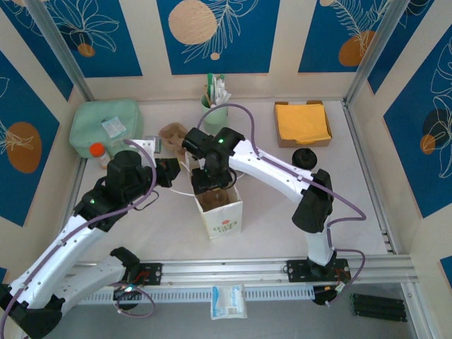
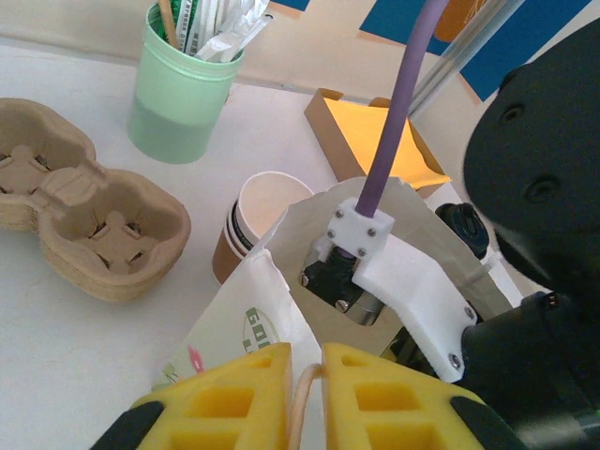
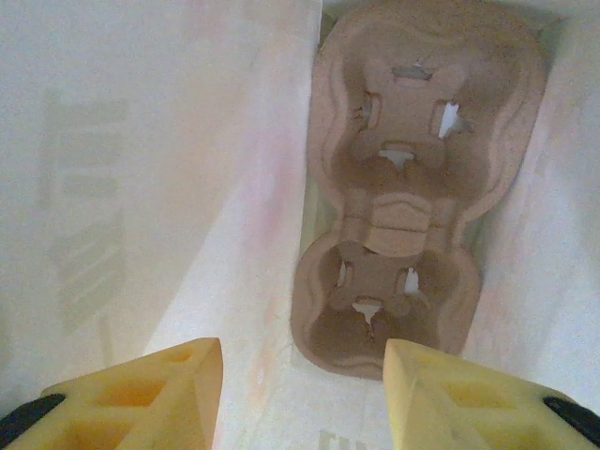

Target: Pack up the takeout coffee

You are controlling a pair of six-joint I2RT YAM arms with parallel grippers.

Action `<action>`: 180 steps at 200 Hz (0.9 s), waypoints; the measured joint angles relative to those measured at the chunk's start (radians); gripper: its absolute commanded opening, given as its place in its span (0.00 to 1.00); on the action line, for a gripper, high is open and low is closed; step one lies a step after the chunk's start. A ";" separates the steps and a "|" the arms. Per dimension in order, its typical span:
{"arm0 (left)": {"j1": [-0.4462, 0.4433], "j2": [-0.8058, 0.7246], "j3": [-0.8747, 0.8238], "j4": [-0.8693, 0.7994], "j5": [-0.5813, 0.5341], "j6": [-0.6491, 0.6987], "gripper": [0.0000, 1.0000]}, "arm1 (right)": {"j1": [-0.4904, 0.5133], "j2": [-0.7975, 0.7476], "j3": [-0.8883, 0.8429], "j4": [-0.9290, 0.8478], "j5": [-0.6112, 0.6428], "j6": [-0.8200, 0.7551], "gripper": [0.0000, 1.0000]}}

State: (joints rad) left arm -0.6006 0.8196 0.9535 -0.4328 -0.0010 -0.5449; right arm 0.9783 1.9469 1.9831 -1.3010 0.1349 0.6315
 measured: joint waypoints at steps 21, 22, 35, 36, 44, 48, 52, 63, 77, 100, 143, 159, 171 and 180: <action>0.000 0.000 0.000 0.000 0.000 0.000 0.18 | 0.007 0.000 0.042 -0.026 0.017 -0.004 0.49; 0.000 0.000 0.000 0.000 0.000 0.000 0.18 | 0.007 0.000 0.043 -0.027 0.018 -0.004 0.49; 0.000 0.000 0.000 0.000 0.000 0.000 0.19 | 0.013 0.000 0.069 -0.044 0.029 -0.008 0.49; 0.000 0.000 0.000 0.000 0.000 0.000 0.19 | 0.014 0.000 0.072 -0.045 0.031 -0.008 0.49; 0.000 0.000 0.000 0.000 0.000 0.000 0.20 | 0.018 0.000 0.087 -0.056 0.039 -0.011 0.49; 0.000 0.000 0.000 0.000 0.000 0.000 0.20 | 0.020 0.000 0.095 -0.063 0.045 -0.014 0.49; 0.000 0.000 0.000 0.000 0.000 0.000 0.20 | 0.022 0.000 0.103 -0.069 0.048 -0.014 0.49; 0.000 0.000 0.000 0.000 0.000 0.000 0.21 | 0.027 0.000 0.119 -0.084 0.059 -0.018 0.49; 0.000 0.000 0.000 0.000 0.000 0.000 0.22 | 0.034 0.000 0.137 -0.105 0.074 -0.022 0.49; 0.000 0.000 0.000 0.000 0.000 0.000 0.25 | 0.044 0.000 0.163 -0.136 0.098 -0.024 0.49; 0.000 0.004 0.000 0.002 0.000 0.001 0.34 | 0.055 0.000 0.206 -0.179 0.125 -0.030 0.49; 0.000 0.008 0.000 0.004 0.000 0.004 0.38 | 0.056 0.000 0.226 -0.194 0.129 -0.030 0.49; 0.000 0.008 0.000 0.005 0.000 0.004 0.40 | 0.057 0.000 0.241 -0.204 0.132 -0.030 0.49; 0.000 0.008 0.001 0.005 0.000 0.003 0.41 | 0.057 0.000 0.250 -0.211 0.133 -0.030 0.49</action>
State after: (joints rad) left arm -0.6006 0.8280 0.9543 -0.4274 -0.0013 -0.5415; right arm 1.0351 1.9469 2.2333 -1.5116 0.2680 0.6018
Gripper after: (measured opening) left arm 0.395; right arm 0.490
